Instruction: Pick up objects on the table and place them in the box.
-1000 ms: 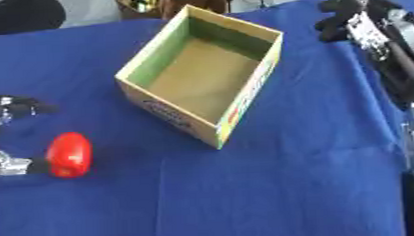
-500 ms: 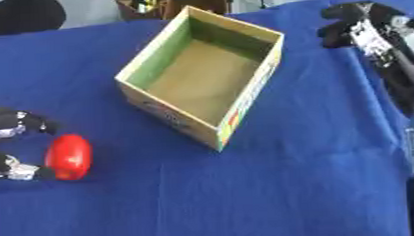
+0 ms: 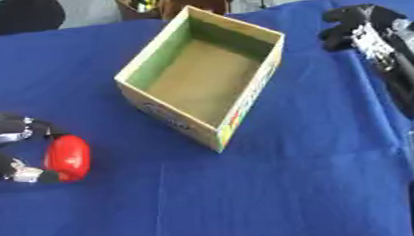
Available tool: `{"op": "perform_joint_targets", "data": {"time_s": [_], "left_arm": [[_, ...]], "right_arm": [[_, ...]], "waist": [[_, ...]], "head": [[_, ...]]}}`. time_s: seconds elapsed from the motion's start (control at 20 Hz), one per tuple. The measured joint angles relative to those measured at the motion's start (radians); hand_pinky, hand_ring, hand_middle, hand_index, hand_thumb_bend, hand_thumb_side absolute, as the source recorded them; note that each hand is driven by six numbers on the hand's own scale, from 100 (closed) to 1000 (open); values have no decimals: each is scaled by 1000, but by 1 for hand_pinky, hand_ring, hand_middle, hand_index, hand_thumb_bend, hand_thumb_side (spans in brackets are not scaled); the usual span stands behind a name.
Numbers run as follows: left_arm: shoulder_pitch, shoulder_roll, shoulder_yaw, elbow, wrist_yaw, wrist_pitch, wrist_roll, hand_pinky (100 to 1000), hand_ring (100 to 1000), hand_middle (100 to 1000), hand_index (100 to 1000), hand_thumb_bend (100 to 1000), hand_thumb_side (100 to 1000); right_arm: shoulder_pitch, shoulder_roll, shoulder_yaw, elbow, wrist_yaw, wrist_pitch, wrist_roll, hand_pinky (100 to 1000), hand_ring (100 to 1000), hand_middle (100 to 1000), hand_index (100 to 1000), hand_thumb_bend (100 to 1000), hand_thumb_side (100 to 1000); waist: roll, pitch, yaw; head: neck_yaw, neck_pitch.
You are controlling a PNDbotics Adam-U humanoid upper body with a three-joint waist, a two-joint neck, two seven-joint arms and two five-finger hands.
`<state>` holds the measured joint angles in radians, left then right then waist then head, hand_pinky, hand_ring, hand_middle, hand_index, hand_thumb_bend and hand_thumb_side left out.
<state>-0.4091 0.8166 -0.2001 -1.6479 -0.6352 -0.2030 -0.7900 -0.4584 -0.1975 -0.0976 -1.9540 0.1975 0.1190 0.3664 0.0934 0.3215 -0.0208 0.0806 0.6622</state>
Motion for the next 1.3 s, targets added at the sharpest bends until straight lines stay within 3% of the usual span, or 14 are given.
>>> {"op": "perform_joint_targets", "data": {"time_s": [0.3,0.75,1.15,1.3], "left_arm": [[-15,-8,-3,7,11,-4,7,715,828,832,1000,669,996],[-24,-16,-11,19,7,-10,4,688,805,795,964,687,982],[-31,-16,-25,26,-27,-22,-4,618,731,715,926,663,940],[-32,-16,-31,27,-37,-24,7,543,655,640,899,612,907]], "right_arm": [[0,0,0,0,0,-1,7,738,755,496,769,100,813],[0,-1,0,1,0,-3,10,738,756,496,769,100,812],[0,-1,0,6,0,-3,11,739,756,496,770,100,813],[0,-1,0,6,0,-4,12,739,756,495,769,100,815]], "waist": [[0,5,-2],[0,12,-4],[-1,12,-6],[-1,13,-6]], "head": [[3,-5],[5,-5],[6,-6],[7,-6]]}}
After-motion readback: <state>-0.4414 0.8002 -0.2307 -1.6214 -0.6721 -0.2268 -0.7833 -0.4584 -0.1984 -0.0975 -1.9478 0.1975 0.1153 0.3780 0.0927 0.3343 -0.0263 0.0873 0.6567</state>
